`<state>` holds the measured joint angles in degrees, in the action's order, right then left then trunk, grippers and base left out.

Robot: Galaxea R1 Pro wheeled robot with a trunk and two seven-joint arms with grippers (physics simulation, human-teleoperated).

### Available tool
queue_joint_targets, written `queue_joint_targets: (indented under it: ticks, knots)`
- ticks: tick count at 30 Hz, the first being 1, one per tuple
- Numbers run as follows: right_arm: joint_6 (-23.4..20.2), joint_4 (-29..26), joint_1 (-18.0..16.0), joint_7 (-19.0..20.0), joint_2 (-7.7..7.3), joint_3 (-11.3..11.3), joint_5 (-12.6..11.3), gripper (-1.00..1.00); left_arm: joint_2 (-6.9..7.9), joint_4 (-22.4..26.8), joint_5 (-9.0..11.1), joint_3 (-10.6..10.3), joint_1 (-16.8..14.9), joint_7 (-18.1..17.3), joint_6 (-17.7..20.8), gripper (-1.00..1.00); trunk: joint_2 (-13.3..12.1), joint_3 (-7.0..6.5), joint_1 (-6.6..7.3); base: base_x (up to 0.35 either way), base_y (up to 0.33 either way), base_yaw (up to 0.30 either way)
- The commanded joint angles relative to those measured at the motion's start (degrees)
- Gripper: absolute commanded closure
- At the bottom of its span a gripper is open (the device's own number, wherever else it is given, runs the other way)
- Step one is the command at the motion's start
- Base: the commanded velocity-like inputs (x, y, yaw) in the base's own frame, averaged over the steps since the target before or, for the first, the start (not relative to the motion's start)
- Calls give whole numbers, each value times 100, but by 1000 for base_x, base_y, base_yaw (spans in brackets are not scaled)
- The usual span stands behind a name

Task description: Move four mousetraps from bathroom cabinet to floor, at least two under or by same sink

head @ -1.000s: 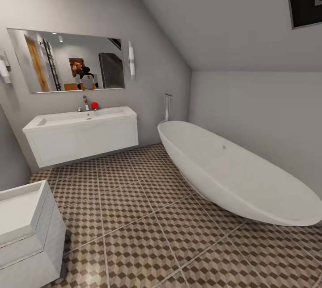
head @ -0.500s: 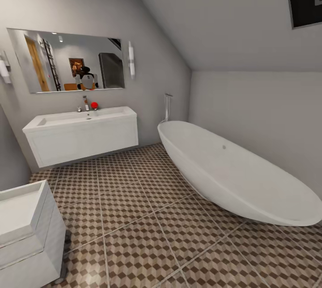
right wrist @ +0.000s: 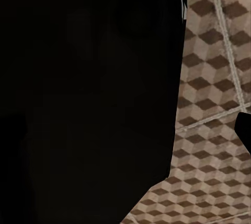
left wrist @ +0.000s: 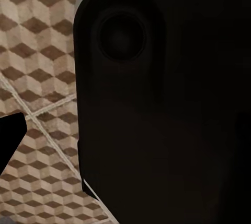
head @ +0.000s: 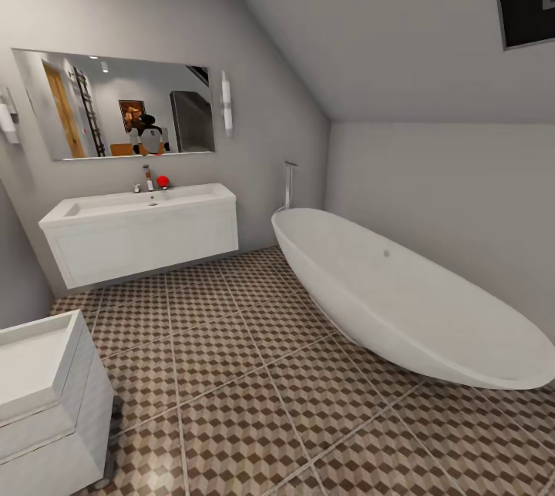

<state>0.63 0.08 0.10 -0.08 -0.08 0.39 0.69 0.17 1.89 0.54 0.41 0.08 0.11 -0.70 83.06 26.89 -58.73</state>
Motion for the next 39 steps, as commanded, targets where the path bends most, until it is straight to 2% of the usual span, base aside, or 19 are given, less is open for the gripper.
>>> queue_joint_targets:
  ticks: [1, 26, 39]
  knots:
    - [7, 1, -1, -1, 0, 4, 8, -100, 0, 4, 6, 3, 1, 2, -6, -100, 2, 4, 0, 0, 0, 0]
    - [23, 1, -1, -7, 0, -10, -26, -100, -7, 4, 17, 3, 1, 15, 0, -100, 2, 4, 0, 0, 0, 0]
    - [322, 1, -1, -38, 0, -49, -83, -100, -22, 9, 17, 3, 1, 15, 0, -100, 2, 1, 0, 0, 0, -85]
